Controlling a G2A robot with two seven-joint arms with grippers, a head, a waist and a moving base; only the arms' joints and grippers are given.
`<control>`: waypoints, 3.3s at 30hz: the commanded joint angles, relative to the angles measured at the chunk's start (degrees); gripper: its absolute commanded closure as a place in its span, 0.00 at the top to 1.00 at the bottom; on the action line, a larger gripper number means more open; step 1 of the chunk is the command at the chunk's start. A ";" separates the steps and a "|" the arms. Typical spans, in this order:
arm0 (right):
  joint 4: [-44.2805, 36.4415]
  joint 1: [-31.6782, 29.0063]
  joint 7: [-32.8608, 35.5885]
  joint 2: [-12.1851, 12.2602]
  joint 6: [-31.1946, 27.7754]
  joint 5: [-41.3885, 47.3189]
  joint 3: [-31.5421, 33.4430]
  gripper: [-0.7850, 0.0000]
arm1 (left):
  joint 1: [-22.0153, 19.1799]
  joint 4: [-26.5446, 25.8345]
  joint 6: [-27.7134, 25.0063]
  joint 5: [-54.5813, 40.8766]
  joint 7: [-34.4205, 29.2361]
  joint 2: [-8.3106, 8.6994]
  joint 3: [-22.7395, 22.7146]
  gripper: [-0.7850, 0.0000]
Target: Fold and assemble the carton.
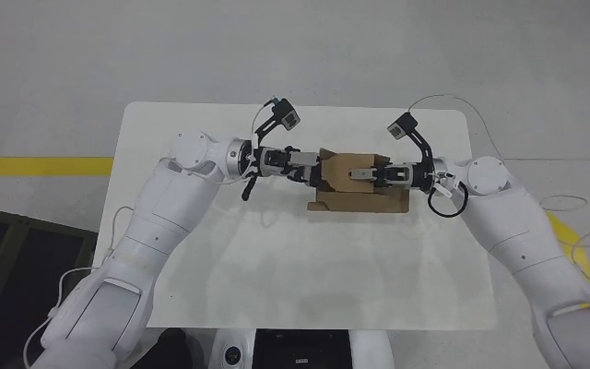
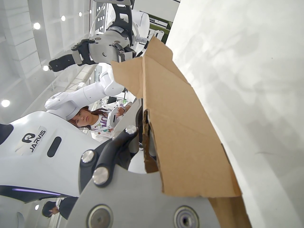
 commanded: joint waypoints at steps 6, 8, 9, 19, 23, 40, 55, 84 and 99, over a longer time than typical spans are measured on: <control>-0.50 -0.23 -0.31 -0.14 -0.31 0.06 0.00 0.00 | -0.82 0.41 0.31 -0.03 1.13 -0.90 1.82 1.00; -0.66 -0.38 -0.30 -0.20 -0.30 0.17 -0.05 0.00 | -1.21 0.57 0.16 0.95 1.74 -1.18 2.56 1.00; -0.71 -0.44 -0.27 -0.23 -0.26 0.23 -0.08 0.00 | -1.42 0.58 -0.03 1.66 2.26 -1.31 2.91 1.00; -1.13 -0.66 -0.27 -0.41 -0.27 0.33 0.11 0.00 | -1.55 -2.36 -2.05 8.44 6.86 -1.73 4.18 1.00; -1.32 -0.79 -0.22 -0.41 -0.22 0.30 0.30 0.00 | -1.31 -2.86 -1.73 9.27 7.33 -1.73 4.05 1.00; -1.93 -2.12 -0.22 0.42 -0.22 0.43 2.96 0.00 | 0.66 -1.07 -2.81 6.56 6.37 -0.87 -0.46 1.00; -5.33 -3.09 0.93 0.43 0.93 -0.72 1.83 0.00 | 1.17 0.74 -4.14 11.51 12.03 -0.82 -0.98 1.00; -4.42 -3.33 -1.14 0.79 -1.13 0.77 3.73 0.00 | 1.28 -1.51 -4.36 13.14 12.16 -0.85 -1.89 1.00; -2.31 -4.22 -2.98 0.62 -2.96 2.37 6.58 0.00 | 3.12 -5.30 -2.93 12.05 10.48 -1.17 -0.10 1.00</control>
